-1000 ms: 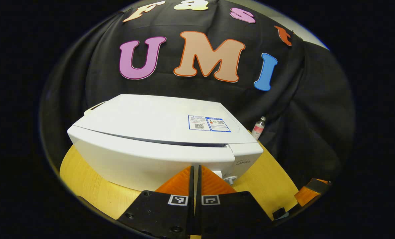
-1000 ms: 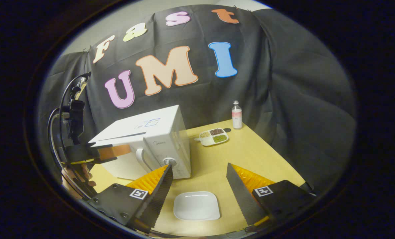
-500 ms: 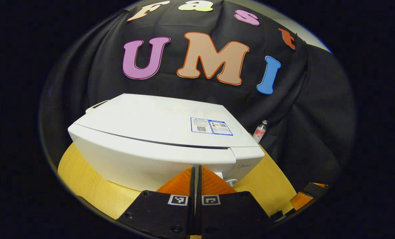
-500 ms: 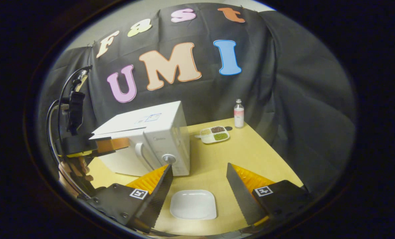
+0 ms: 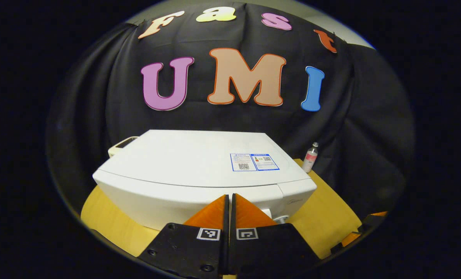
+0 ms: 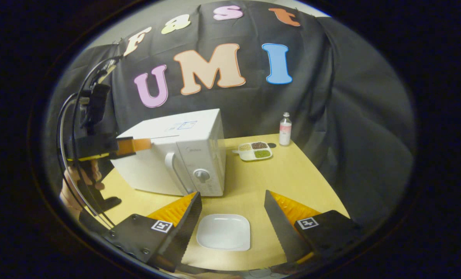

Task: Open the microwave oven with the left hand, put the food in, and close the microwave oven.

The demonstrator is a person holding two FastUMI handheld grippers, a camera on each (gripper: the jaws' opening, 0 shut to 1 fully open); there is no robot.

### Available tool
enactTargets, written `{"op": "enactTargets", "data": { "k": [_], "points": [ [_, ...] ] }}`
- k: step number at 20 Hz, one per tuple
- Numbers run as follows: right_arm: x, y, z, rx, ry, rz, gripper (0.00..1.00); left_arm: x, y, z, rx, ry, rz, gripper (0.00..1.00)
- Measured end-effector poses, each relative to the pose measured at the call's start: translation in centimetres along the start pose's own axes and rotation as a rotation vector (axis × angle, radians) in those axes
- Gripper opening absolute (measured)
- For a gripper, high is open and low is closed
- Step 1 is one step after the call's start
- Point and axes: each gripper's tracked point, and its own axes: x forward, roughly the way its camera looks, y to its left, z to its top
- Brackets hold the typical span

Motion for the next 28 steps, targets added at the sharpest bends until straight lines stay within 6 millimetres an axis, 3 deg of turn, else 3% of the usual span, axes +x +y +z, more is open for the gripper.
{"op": "enactTargets", "data": {
  "k": [1, 2, 6, 7, 8, 10, 14, 15, 16, 18, 19, 20, 21, 22, 23, 28],
  "points": [
    [0.0, 0.0, 0.1, -0.001, 0.001, 0.0, 0.92, -0.6, 0.1, 0.3, 0.008, -0.014, -0.001, 0.01],
    [0.0, 0.0, 0.3, 0.009, 0.003, 0.003, 1.0, -1.1, 0.2, 0.3, 0.004, -0.019, -0.002, 0.01],
    [0.2, -0.3, 2.2, 0.068, -0.02, 0.019, 1.0, -3.5, 1.1, -0.7, -0.036, -0.002, 0.002, 0.01],
    [0.2, -0.7, 2.6, 0.064, -0.023, 0.013, 0.92, -4.1, 1.5, -0.7, -0.037, 0.004, 0.005, 0.05],
    [0.1, -1.0, 2.9, 0.06, -0.023, 0.01, 1.0, -4.7, 2.0, -0.8, -0.032, 0.007, 0.011, 0.01],
    [-0.3, -1.2, 3.7, 0.048, -0.034, 0.006, 1.0, -5.9, 2.8, -0.7, -0.031, 0.004, 0.018, 0.01],
    [-1.1, -1.3, 5.4, 0.033, -0.071, 0.014, 1.0, -8.3, 3.5, -1.1, -0.071, 0.01, 0.021, 0.22],
    [-1.3, -1.2, 5.8, 0.034, -0.08, 0.021, 0.92, -8.7, 3.5, -1.4, -0.077, 0.017, 0.023, 0.28],
    [-1.5, -1.1, 6.2, 0.032, -0.088, 0.027, 1.0, -9.4, 3.7, -1.7, -0.08, 0.02, 0.027, 0.31],
    [-2.0, -0.7, 6.9, 0.021, -0.096, 0.04, 1.0, -10.2, 3.6, -1.8, -0.09, 0.014, 0.026, 0.51],
    [-2.1, -0.4, 7.2, 0.014, -0.103, 0.048, 1.0, -10.8, 3.6, -1.8, -0.094, 0.009, 0.035, 0.72],
    [-2.2, -0.2, 7.6, 0.006, -0.113, 0.055, 0.92, -11.3, 4.0, -1.9, -0.094, 0.004, 0.055, 0.82],
    [-2.4, 0.1, 8.2, -0.003, -0.125, 0.065, 0.92, -11.7, 4.3, -2.1, -0.094, 0.004, 0.074, 0.98],
    [-2.6, 0.4, 8.7, -0.009, -0.138, 0.075, 1.0, -12.0, 4.6, -2.2, -0.095, 0.001, 0.096, 1.0],
    [-2.8, 0.7, 9.2, -0.011, -0.151, 0.087, 0.92, -12.5, 5.0, -2.1, -0.1, -0.005, 0.116, 0.99],
    [-3.1, 1.3, 10.3, -0.015, -0.173, 0.118, 0.92, -14.2, 7.2, -2.1, -0.077, -0.009, 0.209, 0.97]
  ]
}}
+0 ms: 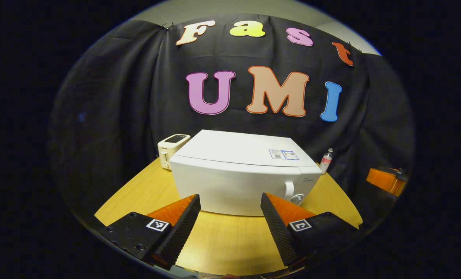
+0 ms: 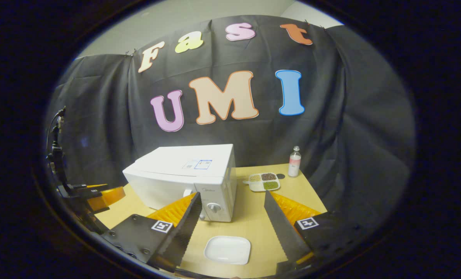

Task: Open the microwave oven with the left hand, put the food in, and close the microwave oven.

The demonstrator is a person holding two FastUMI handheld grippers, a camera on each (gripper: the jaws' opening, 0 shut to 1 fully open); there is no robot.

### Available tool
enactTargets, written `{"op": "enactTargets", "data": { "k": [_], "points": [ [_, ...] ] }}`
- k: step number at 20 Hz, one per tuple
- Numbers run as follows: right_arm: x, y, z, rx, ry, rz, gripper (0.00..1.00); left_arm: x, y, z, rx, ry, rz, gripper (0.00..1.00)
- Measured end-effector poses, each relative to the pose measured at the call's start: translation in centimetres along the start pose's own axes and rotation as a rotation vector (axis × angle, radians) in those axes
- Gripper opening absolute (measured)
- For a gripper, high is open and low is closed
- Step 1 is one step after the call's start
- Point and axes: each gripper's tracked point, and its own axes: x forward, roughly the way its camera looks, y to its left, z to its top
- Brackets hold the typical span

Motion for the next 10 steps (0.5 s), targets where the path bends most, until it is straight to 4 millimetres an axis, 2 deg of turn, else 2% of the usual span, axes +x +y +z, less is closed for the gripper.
{"op": "enactTargets", "data": {
  "k": [4, 10],
  "points": [
    [0.0, -0.2, 0.3, 0.01, 0.0, 0.002, 0.92, -0.1, 0.8, -0.7, -0.005, 0.02, 0.024, 0.97],
    [0.1, -0.7, 0.0, -0.004, 0.015, 0.003, 0.92, 0.2, 0.7, -1.4, -0.023, 0.05, 0.028, 0.97]
  ]
}}
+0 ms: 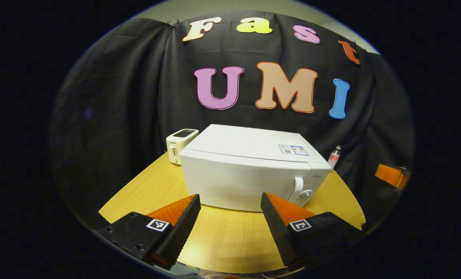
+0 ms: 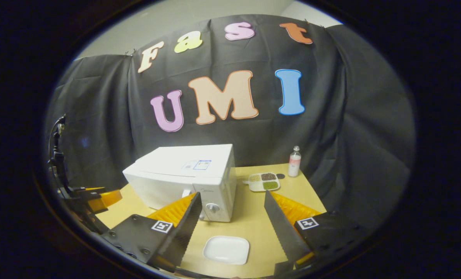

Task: Open the microwave oven with the left hand, put the food in, and close the microwave oven.

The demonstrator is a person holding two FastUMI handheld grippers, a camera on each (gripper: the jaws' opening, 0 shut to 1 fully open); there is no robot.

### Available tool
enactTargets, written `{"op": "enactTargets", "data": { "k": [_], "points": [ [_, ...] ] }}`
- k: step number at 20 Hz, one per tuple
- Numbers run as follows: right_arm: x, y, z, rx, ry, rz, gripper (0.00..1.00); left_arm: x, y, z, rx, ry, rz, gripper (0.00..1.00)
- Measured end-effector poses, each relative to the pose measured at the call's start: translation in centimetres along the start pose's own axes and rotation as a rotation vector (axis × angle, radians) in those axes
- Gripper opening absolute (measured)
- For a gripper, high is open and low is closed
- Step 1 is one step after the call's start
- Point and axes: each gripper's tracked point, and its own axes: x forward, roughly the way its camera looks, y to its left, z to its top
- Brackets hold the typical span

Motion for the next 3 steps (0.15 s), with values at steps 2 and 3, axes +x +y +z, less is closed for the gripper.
{"op": "enactTargets", "data": {
  "k": [2, 3],
  "points": [
    [0.07, 0.08, -0.29, -0.003, 0.007, 0.003, 0.92, 0.07, -0.36, -0.17, 0.01, 0.004, -0.006, 0.97],
    [0.08, 0.07, -0.39, -0.002, 0.011, 0.006, 0.92, 0.12, -0.5, -0.26, 0.014, 0.007, -0.009, 0.97]
  ]
}}
